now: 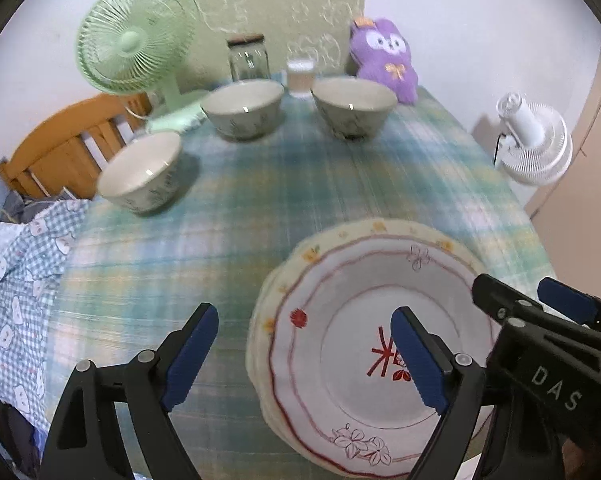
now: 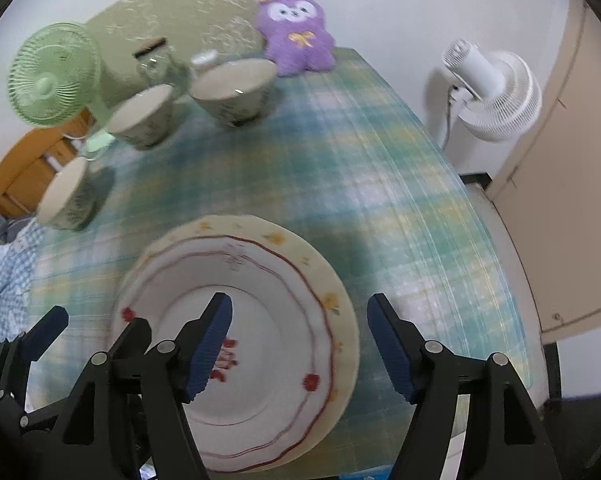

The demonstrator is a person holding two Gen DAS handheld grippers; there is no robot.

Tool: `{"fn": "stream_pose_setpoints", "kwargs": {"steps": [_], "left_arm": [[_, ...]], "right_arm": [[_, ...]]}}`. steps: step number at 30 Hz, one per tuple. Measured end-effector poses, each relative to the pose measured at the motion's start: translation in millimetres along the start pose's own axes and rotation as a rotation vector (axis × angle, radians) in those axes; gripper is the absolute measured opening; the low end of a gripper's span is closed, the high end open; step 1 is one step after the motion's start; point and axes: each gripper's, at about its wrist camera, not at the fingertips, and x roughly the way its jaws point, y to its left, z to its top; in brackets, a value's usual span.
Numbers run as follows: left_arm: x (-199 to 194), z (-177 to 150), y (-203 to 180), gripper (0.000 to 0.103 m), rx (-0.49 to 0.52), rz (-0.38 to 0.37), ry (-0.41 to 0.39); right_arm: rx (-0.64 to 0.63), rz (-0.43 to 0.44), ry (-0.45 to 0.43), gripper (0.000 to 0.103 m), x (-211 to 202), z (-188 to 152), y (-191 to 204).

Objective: Organize plates and bowls
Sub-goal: 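Lower the plate stack onto the table and open both tools, then move both tools over the large green-rimmed bowl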

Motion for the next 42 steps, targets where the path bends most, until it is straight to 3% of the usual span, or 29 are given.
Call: {"fn": "stream_pose_setpoints", "kwargs": {"steps": [10,20,31,35,42], "left_arm": [[-44.7,15.8,35.8,0.089,-0.048,0.027,-0.079],[-57.9,30.6,104.0,0.086,-0.068,0.023,-0.108],[-30.4,61.4,184.9,0.08,-0.016,-0.003,-0.104],[-15.0,77.5,205.2,0.073,-0.026,-0.016,-0.091],[17.9,110.0,224.4,0.067,-0.036,0.029,-0.092]], "right_arm": [[-0.064,0.062,-0.079,0.074,-46.9,16.4,41.3],[-0.099,0.058,-0.116,0.074,-62.7,28.5,108.9],[-0.09,0.012,-0.136,0.074,-40.4,46.4,203.5],[-0.075,0.031,-0.118,0.074,-24.6,60.9,226.3],[-0.073,0.067,-0.118,0.073,7.8,93.3,252.7]]}}
